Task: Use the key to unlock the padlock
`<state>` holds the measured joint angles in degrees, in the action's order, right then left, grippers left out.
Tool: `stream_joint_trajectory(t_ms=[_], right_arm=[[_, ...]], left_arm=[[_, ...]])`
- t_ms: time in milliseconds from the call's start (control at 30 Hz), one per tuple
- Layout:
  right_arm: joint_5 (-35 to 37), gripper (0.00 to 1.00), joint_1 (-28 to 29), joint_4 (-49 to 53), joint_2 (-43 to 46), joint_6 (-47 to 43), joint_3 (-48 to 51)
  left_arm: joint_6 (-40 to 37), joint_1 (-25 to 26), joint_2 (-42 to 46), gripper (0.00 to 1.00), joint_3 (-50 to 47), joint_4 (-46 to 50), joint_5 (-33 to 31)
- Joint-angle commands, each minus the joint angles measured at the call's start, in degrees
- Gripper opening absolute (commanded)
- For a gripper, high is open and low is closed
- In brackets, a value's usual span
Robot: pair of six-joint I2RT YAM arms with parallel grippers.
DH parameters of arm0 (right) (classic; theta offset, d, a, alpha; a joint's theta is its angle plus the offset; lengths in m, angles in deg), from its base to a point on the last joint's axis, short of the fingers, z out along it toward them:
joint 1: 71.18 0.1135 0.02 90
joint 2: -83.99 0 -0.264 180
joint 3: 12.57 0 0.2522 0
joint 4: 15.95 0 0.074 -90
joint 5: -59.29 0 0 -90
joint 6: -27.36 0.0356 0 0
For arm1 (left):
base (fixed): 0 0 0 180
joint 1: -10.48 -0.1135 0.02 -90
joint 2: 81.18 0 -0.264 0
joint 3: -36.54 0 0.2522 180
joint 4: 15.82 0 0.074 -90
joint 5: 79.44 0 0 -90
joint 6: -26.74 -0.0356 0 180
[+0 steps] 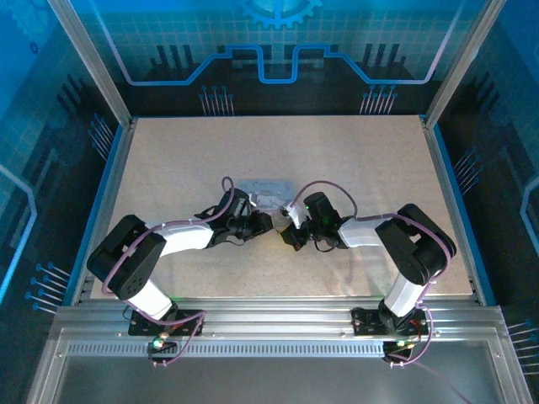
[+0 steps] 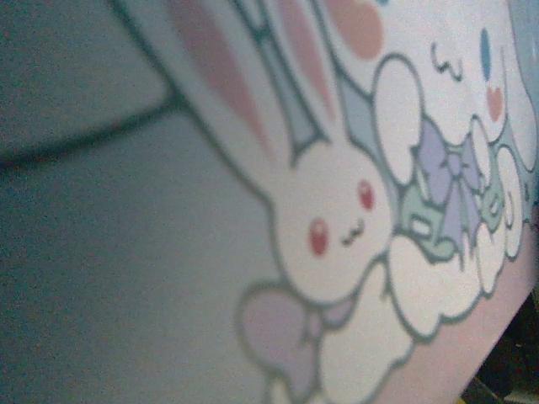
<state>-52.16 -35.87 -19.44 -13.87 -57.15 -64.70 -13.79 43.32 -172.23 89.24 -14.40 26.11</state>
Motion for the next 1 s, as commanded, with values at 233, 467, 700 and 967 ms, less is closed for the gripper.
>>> stream_joint_trajectory(t_ms=[233,467,700,967], right_arm=[[-1.52,0.0,1.35,1.44,1.14,-2.56,-2.47],[1.48,0.0,1.34,3.44,3.93,-2.85,0.29],[2.81,0.0,1.5,4.92,5.18,-2.86,1.18],[1.6,0.0,1.52,3.23,4.57,-1.91,0.64]], left_arm=[[0.95,0.29,2.77,0.24,-0.62,-4.33,4.49],[0.63,-0.05,3.93,0.25,-0.44,-2.77,4.31],[0.66,-0.42,4.27,0.25,-0.57,-2.72,4.66],[0.51,-0.69,4.33,0.25,-0.7,-2.74,5.17]])
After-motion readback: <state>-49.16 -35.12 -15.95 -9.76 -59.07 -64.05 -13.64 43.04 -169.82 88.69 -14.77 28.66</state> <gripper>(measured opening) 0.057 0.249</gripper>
